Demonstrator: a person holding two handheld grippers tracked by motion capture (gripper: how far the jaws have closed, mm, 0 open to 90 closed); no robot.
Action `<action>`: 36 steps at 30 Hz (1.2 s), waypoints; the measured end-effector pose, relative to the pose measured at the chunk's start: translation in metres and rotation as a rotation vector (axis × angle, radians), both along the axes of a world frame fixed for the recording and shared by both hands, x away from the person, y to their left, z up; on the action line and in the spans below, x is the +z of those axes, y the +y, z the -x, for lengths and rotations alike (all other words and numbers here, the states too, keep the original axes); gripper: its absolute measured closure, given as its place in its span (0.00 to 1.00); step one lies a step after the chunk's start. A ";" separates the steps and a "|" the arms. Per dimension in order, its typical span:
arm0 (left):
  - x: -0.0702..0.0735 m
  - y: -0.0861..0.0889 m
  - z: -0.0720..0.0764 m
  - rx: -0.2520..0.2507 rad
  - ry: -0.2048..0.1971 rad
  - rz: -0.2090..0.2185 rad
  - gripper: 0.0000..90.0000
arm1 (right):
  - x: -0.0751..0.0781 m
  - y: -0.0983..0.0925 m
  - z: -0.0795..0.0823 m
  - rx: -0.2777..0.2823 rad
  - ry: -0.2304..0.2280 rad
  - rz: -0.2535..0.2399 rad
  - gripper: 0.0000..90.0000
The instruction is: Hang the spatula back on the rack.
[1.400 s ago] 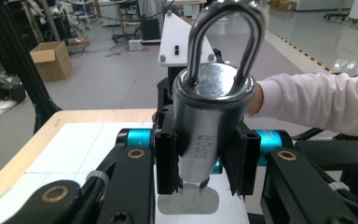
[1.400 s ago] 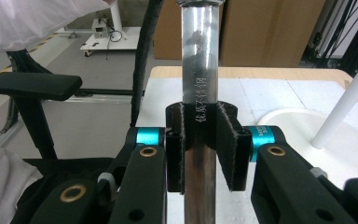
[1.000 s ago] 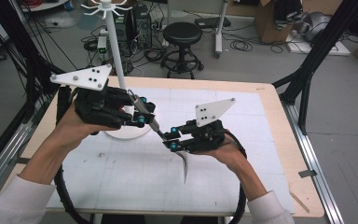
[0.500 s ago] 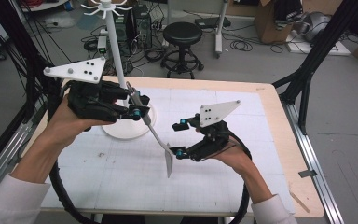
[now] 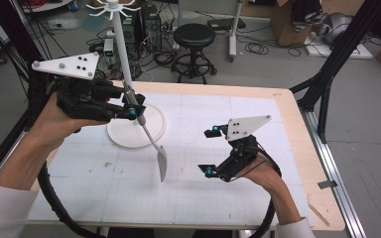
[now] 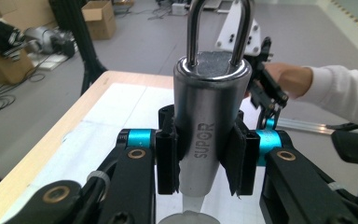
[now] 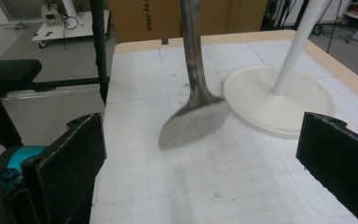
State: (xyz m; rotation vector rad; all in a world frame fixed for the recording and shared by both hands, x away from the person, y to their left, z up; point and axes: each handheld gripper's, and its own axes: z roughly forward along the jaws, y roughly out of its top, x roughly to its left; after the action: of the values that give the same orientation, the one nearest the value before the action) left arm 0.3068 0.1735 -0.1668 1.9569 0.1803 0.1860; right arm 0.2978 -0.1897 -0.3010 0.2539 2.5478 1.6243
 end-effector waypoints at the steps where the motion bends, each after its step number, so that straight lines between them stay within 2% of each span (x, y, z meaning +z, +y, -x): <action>1: 0.000 0.002 0.000 0.008 0.002 -0.001 0.76 | -0.001 -0.003 0.001 -0.008 0.003 0.005 0.00; 9: 0.002 0.019 -0.006 0.049 0.018 -0.002 0.76 | -0.014 -0.024 0.001 -0.079 -0.001 -0.023 0.00; 12: 0.003 0.025 -0.007 0.069 0.025 -0.013 0.76 | -0.019 -0.032 0.000 -0.090 0.021 -0.028 0.00; 19: 0.006 0.043 -0.011 0.116 0.025 -0.021 0.76 | -0.035 -0.047 -0.001 -0.163 0.035 0.017 0.00; 22: 0.007 0.051 -0.014 0.144 0.016 -0.020 0.76 | -0.040 -0.055 0.000 -0.193 0.042 0.003 0.00; 24: 0.008 0.056 -0.016 0.166 0.019 -0.020 0.76 | -0.044 -0.059 0.001 -0.217 0.039 0.014 0.00; 30: 0.010 0.068 -0.023 0.218 0.031 -0.029 0.76 | -0.053 -0.074 0.005 -0.246 0.053 -0.027 0.00; 33: 0.012 0.072 -0.028 0.243 0.034 -0.033 0.76 | -0.054 -0.078 0.006 -0.257 0.048 -0.018 0.00; 36: 0.015 0.075 -0.035 0.267 0.036 -0.040 0.76 | -0.053 -0.081 0.008 -0.265 0.045 -0.029 0.00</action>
State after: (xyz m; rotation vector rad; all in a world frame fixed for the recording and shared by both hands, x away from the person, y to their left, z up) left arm 0.3415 0.2484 -0.1513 1.9720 0.4651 0.3303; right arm 0.2898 -0.2706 -0.3544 0.6090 2.3985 1.5714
